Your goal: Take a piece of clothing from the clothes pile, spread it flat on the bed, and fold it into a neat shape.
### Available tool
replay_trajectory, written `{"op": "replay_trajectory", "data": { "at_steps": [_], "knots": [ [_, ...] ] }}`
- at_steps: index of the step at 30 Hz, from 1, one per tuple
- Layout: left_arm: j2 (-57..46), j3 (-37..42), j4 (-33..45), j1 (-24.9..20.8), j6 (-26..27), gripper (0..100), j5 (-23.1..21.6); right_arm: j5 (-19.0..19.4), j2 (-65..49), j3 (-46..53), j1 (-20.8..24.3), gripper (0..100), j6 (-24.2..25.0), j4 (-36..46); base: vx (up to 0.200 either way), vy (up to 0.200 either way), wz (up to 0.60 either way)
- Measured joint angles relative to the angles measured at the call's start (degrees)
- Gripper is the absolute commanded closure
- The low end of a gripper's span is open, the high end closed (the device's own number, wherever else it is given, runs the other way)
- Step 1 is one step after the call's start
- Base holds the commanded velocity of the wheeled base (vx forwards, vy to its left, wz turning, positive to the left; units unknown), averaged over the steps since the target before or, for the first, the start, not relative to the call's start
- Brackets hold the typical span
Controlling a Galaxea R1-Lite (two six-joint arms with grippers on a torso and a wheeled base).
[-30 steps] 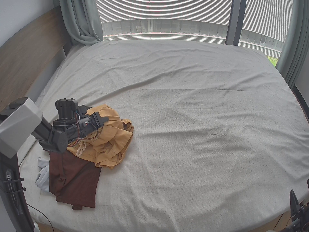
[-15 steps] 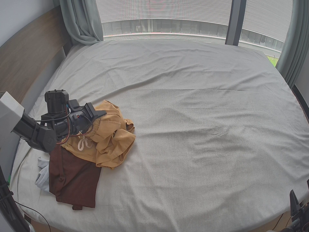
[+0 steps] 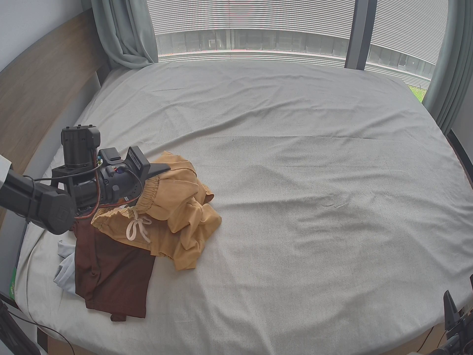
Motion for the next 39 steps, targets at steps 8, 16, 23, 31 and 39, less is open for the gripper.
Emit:
{"op": "replay_trajectory", "data": {
  "at_steps": [8,16,23,31,39],
  "knots": [
    [-4.85,-1.29,1.82,-5.19,-6.53,100,0.16,0.0,0.0,0.0,0.0,0,0.0,0.0,0.0,0.0,0.0],
    [-8.16,-2.72,3.21,-10.14,-8.35,100,0.93,0.02,0.0,0.0,0.0,0,0.0,0.0,0.0,0.0,0.0],
    [-8.77,-5.34,3.49,-14.81,-12.12,100,2.33,0.0,0.0,0.0,0.06,0,-0.02,0.0,0.0,0.0,0.0],
    [-7.17,-10.56,6.57,-21.13,-14.68,100,2.73,0.0,0.0,0.0,0.06,0,0.0,0.0,0.0,0.0,0.0],
    [-3.28,-15.85,6.81,-26.6,-15.76,100,2.49,0.0,0.0,0.0,0.06,0,0.0,0.0,0.0,0.0,0.0]
  ]
}}
